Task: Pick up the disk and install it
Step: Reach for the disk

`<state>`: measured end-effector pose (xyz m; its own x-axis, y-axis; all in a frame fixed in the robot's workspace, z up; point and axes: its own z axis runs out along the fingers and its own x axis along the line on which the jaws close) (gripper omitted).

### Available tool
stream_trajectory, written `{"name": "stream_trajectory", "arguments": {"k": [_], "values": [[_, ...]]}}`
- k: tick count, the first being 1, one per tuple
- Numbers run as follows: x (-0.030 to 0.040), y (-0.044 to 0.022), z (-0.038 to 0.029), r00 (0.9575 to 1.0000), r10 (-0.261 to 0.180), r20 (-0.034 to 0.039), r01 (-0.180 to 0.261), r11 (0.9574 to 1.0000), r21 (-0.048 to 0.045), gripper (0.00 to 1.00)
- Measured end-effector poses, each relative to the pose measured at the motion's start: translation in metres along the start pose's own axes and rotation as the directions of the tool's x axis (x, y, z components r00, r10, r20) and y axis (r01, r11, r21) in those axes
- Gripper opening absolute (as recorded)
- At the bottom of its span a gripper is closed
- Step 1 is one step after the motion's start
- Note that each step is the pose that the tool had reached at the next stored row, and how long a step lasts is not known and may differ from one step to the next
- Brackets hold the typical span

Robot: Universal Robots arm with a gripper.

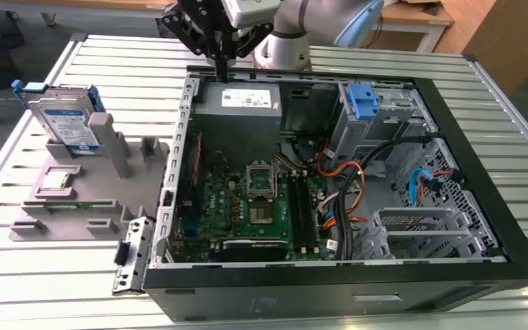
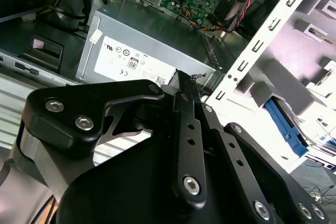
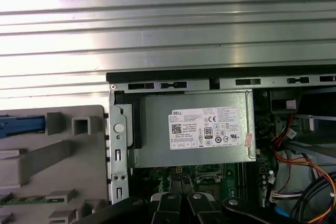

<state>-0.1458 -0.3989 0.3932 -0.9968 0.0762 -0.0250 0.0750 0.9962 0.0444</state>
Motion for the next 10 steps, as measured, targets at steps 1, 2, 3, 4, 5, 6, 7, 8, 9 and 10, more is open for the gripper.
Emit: {"name": "stream_trajectory", "arguments": {"k": [1, 2, 3, 4, 5, 6, 7, 8, 9, 10], "values": [[0.0000, 0.0000, 0.0000, 1.0000, 0.000, 0.0000, 0.000, 1.0000, 0.0000, 0.10], [0.0001, 0.0000, 0.0000, 1.0000, 0.000, 0.0000, 0.000, 1.0000, 0.0000, 0.10], [0.0001, 0.0000, 0.0000, 1.0000, 0.000, 0.0000, 0.000, 1.0000, 0.0000, 0.10], [0.0001, 0.0000, 0.0000, 1.0000, 0.000, 0.0000, 0.000, 1.0000, 0.0000, 0.10], [0.0001, 0.0000, 0.0000, 1.0000, 0.000, 0.0000, 0.000, 1.0000, 0.0000, 0.10], [0.0002, 0.0000, 0.0000, 1.0000, 0.000, 0.0000, 0.000, 1.0000, 0.0000, 0.10], [0.0002, 0.0000, 0.0000, 1.0000, 0.000, 0.0000, 0.000, 1.0000, 0.0000, 0.10], [0.0002, 0.0000, 0.0000, 1.0000, 0.000, 0.0000, 0.000, 1.0000, 0.0000, 0.10], [0.0007, 0.0000, 0.0000, 1.0000, 0.000, 0.0000, 0.000, 1.0000, 0.0000, 0.10], [0.0014, -0.0002, 0.0000, 1.0000, 0.000, 0.0000, 0.000, 1.0000, -0.0001, 0.10]]}}
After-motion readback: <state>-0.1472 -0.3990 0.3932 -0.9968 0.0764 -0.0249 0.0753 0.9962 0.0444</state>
